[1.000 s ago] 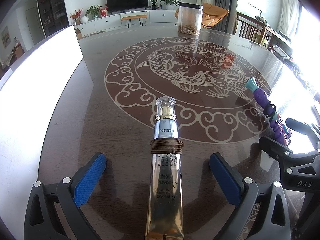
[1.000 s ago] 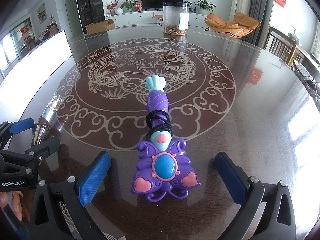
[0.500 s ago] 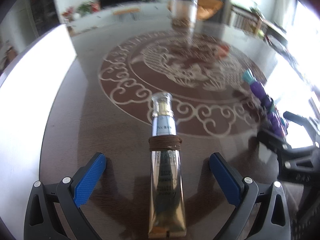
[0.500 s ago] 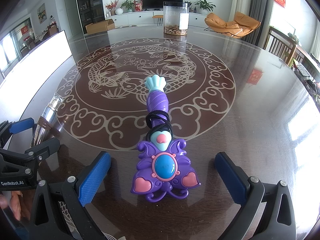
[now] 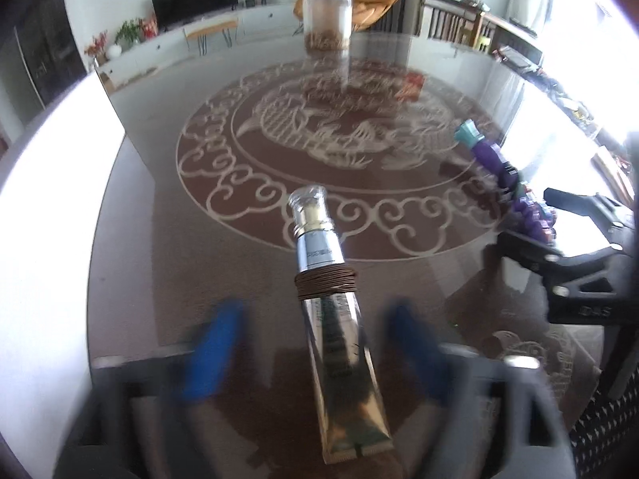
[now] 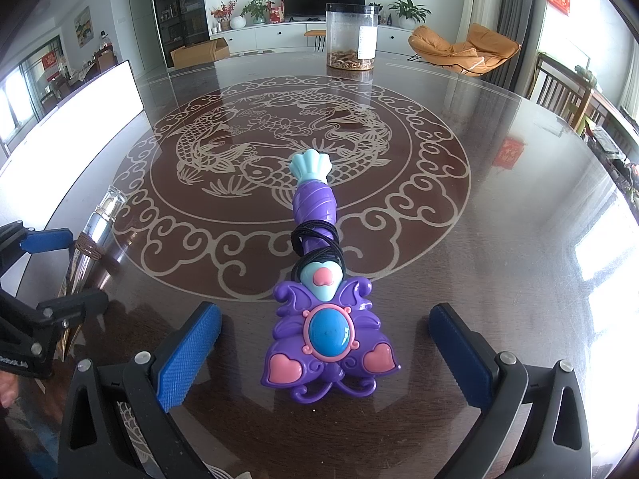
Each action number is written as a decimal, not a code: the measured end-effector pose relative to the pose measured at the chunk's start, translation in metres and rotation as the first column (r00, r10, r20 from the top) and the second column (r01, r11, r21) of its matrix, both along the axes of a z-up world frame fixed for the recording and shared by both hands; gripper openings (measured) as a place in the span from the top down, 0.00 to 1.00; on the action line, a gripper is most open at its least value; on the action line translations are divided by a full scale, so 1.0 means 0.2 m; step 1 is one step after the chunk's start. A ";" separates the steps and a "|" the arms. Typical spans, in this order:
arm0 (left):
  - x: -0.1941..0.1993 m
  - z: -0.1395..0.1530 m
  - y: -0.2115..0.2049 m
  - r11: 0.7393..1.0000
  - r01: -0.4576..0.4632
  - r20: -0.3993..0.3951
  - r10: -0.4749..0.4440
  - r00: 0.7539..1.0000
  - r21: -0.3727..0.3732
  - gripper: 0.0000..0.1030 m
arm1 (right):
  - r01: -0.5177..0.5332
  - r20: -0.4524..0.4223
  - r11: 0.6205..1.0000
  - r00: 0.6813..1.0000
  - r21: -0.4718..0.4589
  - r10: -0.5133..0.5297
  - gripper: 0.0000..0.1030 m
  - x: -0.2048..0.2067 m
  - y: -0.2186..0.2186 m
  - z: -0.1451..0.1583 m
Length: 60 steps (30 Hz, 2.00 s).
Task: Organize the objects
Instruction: 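Carry gold tube and purple wand into the white bin while opening both tools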
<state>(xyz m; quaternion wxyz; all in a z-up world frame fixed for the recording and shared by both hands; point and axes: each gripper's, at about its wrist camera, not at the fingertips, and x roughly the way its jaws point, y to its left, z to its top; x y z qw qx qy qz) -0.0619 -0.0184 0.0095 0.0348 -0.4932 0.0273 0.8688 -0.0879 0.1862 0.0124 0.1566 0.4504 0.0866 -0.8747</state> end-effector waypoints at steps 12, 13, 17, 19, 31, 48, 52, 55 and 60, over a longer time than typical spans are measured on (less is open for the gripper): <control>0.26 -0.01 -0.08 0.990 -0.009 -0.071 0.020 0.997 0.144 0.75 | 0.000 0.000 1.000 1.000 0.000 0.000 0.00 0.00 0.00 0.00; 0.27 -0.01 -0.09 0.988 -0.009 -0.069 0.021 0.997 0.157 0.75 | 0.000 0.000 1.000 1.000 0.000 0.000 0.00 0.00 0.00 0.00; 0.31 -0.02 -0.12 0.984 -0.004 -0.069 0.016 0.997 0.177 0.75 | -0.015 0.086 1.000 0.996 -0.007 0.015 0.00 -0.06 0.00 0.03; 0.33 -0.02 -0.11 0.983 -0.005 -0.073 0.018 0.997 0.183 0.75 | -0.025 0.175 0.999 0.984 -0.034 0.030 0.00 -0.11 -0.01 0.05; 0.51 0.22 -0.20 0.963 0.009 -0.194 0.045 0.980 0.268 0.75 | -0.078 0.206 0.997 0.975 -0.028 0.082 0.58 0.04 -0.13 0.21; 0.97 0.78 -1.08 0.915 -0.323 -0.316 0.389 0.865 0.242 0.75 | -0.348 0.054 0.768 0.895 -0.538 0.444 0.57 0.50 -1.06 0.92; 1.00 0.60 -1.31 0.862 -0.484 -0.167 0.505 0.847 0.151 0.75 | -0.448 0.104 0.730 0.813 -0.516 0.573 0.56 0.63 -1.49 0.82; 1.05 0.51 -1.43 0.806 -0.573 -0.082 0.588 0.805 0.146 0.58 | -0.488 0.167 0.749 0.778 -0.448 0.606 0.42 0.69 -1.68 0.72; 1.10 0.59 -1.44 0.741 -0.669 -0.141 0.670 0.729 0.058 0.05 | -0.524 0.150 0.785 0.792 -0.331 0.592 0.28 0.72 -1.71 0.75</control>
